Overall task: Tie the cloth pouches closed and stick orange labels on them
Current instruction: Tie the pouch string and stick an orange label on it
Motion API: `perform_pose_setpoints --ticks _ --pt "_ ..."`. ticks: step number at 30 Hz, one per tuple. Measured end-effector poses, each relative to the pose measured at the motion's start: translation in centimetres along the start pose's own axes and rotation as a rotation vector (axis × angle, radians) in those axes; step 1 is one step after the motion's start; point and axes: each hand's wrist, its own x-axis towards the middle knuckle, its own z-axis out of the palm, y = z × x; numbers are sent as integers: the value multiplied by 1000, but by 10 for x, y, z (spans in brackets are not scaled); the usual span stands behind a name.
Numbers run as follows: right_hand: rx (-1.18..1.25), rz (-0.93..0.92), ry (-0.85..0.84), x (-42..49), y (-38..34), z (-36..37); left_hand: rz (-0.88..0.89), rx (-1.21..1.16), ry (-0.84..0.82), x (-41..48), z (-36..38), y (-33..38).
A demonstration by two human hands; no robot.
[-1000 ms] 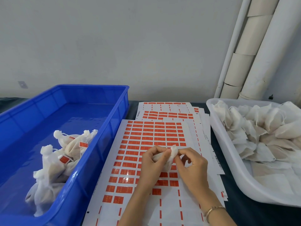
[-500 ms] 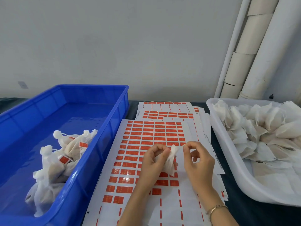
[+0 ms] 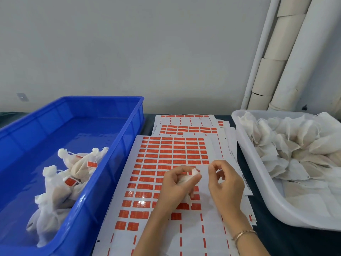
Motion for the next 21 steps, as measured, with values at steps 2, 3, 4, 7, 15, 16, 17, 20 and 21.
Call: perform_pose_setpoints --ticks 2,3,4,7,15,16,17,20,21 --pt "-9 12 22 0 0 0 -10 19 24 0 0 -2" --pt "-13 17 27 0 0 0 -8 25 28 0 0 -2" --pt "-15 23 28 0 0 0 -5 28 30 -1 0 -2" --pt "20 41 6 1 -1 -1 11 39 11 -1 -1 -2" --pt "-144 385 -320 7 14 4 -20 73 -6 -4 -2 -6" --pt "-212 413 -345 10 16 5 -22 70 -6 -4 -2 -5" --pt "-262 421 -356 13 17 7 -29 70 -6 -3 -2 -5" --pt "-215 483 -361 25 19 8 -60 77 -3 -1 -2 -6" --pt "-128 522 -332 30 19 7 -67 79 -3 0 -1 -6"
